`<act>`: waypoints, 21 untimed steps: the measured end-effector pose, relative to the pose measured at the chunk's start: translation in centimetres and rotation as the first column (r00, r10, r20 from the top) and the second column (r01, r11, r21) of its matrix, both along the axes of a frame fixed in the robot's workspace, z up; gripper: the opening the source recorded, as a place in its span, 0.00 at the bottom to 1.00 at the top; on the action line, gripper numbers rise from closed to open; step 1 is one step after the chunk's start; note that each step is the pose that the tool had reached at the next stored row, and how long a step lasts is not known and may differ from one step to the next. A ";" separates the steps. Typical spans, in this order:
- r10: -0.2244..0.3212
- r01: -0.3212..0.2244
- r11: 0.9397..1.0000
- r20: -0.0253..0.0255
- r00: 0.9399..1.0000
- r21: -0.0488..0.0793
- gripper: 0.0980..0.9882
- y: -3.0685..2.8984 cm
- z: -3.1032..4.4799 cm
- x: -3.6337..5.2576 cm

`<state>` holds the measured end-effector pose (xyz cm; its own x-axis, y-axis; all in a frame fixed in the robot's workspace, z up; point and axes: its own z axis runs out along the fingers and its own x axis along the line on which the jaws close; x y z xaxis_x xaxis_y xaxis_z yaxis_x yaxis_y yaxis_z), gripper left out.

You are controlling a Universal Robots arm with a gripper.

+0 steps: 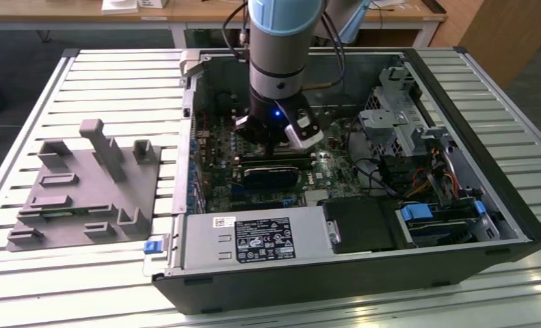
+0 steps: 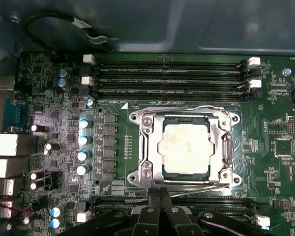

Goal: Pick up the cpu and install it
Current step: 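Install the second cpu locking lever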

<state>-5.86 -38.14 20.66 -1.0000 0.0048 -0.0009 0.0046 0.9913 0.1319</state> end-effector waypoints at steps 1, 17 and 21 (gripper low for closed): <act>0.000 0.000 1.000 0.000 1.000 0.007 0.01 -0.12 0.00 -0.11; 0.000 0.000 0.996 0.004 1.000 0.094 0.01 -0.80 -0.88 -1.60; 0.000 0.000 0.993 0.004 1.000 0.119 0.01 -0.80 -1.12 -1.68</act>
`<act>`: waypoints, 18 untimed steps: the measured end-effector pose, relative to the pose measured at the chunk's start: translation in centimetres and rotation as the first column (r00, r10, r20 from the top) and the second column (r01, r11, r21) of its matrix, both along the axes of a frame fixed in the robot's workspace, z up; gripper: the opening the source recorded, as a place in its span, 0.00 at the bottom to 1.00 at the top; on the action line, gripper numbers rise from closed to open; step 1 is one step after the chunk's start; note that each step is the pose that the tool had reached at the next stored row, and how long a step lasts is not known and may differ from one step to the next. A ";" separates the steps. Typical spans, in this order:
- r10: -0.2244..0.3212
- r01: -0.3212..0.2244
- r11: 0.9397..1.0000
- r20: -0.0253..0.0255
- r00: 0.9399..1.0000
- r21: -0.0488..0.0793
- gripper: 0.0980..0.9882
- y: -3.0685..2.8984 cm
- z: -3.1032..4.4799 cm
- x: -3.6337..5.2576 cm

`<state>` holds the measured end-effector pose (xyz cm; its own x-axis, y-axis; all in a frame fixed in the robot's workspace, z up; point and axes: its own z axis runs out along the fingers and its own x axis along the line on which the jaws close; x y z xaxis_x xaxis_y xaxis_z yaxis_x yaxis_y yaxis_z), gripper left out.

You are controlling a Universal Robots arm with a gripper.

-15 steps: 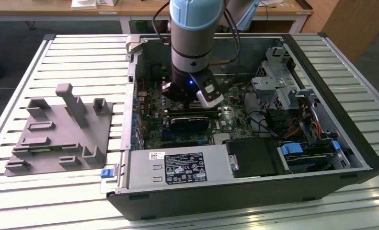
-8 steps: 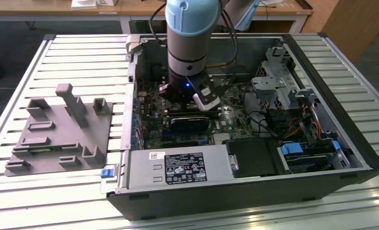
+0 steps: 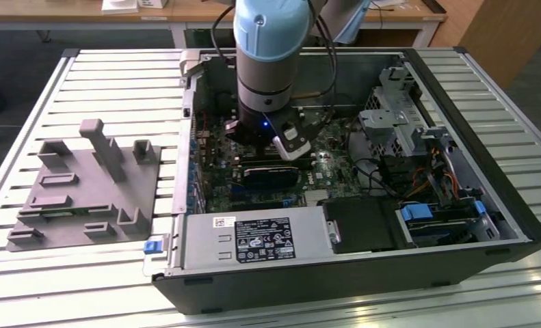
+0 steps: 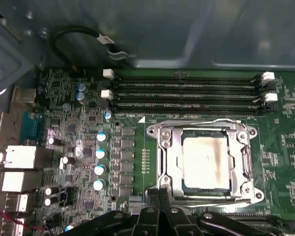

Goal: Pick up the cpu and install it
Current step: 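Install the second cpu locking lever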

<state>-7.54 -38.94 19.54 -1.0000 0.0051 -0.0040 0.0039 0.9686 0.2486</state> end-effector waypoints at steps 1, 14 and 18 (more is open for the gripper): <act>0.000 0.000 1.000 0.000 1.000 0.003 0.01 0.00 -0.09 -0.04; 0.000 0.000 1.000 0.001 1.000 0.025 0.01 0.01 -0.28 -0.38; 0.000 0.000 1.000 0.000 1.000 0.025 0.01 0.00 0.58 -0.39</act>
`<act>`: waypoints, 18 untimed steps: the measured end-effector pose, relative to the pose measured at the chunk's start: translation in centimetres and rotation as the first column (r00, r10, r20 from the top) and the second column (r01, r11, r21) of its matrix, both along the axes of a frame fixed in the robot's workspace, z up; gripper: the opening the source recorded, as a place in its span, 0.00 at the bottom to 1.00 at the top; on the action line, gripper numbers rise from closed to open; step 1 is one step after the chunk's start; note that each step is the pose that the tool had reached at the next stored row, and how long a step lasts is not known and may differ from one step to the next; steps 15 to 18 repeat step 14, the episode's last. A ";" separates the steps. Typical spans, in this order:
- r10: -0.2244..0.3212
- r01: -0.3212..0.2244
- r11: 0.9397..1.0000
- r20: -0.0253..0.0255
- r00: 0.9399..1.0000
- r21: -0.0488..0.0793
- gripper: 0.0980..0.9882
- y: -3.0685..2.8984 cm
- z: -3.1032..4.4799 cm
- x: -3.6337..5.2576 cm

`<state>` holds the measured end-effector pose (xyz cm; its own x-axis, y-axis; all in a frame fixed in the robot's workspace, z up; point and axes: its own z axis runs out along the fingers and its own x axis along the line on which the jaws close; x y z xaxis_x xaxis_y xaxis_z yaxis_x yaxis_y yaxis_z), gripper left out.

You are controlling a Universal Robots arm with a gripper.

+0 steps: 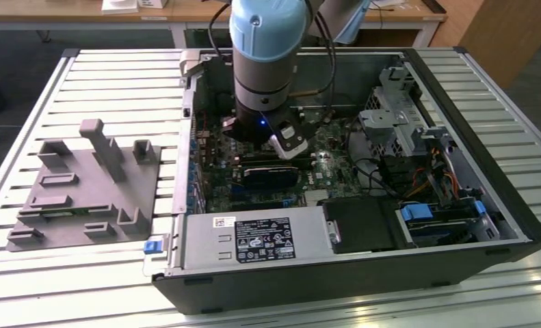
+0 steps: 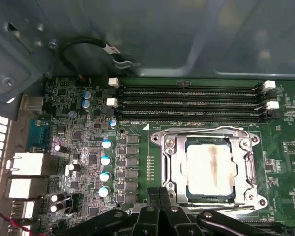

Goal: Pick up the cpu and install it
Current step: 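Install the second cpu locking lever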

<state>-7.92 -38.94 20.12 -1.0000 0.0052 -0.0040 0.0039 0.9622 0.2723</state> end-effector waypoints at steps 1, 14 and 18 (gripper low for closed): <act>0.000 0.000 1.000 0.000 1.000 0.000 0.01 0.00 0.18 0.00; 0.000 0.000 1.000 0.000 1.000 0.000 0.01 0.03 2.72 0.01; 0.000 0.000 1.000 0.000 1.000 0.000 0.01 0.03 2.72 0.01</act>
